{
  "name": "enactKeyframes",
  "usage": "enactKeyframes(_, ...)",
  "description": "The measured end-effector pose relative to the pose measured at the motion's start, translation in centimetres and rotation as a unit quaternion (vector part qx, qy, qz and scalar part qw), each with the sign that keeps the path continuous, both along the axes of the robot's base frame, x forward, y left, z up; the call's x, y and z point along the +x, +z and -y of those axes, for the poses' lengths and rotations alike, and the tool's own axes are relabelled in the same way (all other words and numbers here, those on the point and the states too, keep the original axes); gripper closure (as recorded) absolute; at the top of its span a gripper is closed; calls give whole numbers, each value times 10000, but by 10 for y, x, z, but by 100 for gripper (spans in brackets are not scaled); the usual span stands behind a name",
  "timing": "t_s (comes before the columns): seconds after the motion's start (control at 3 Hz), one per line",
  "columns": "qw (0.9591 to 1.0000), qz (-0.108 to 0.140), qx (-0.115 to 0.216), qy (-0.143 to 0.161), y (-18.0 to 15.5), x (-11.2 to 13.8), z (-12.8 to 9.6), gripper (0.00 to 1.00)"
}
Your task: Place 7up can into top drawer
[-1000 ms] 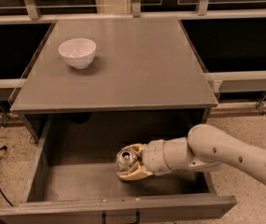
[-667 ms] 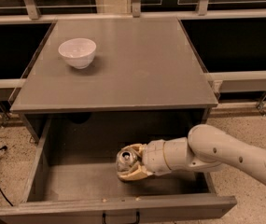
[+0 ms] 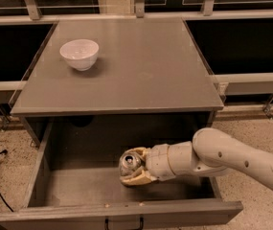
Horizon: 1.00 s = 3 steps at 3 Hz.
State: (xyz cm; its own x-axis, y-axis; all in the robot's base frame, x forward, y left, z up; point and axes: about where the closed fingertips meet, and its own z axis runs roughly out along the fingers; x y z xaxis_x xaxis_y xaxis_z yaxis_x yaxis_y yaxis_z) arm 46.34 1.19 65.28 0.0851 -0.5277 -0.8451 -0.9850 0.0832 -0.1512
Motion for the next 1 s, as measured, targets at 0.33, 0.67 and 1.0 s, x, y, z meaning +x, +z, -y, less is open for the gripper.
enactKeyframes(0.33,10000,0,0,0,0,0,0,4)
enactKeyframes(0.67,10000,0,0,1,0,0,0,0)
enactKeyframes(1.0,10000,0,0,1,0,0,0,0)
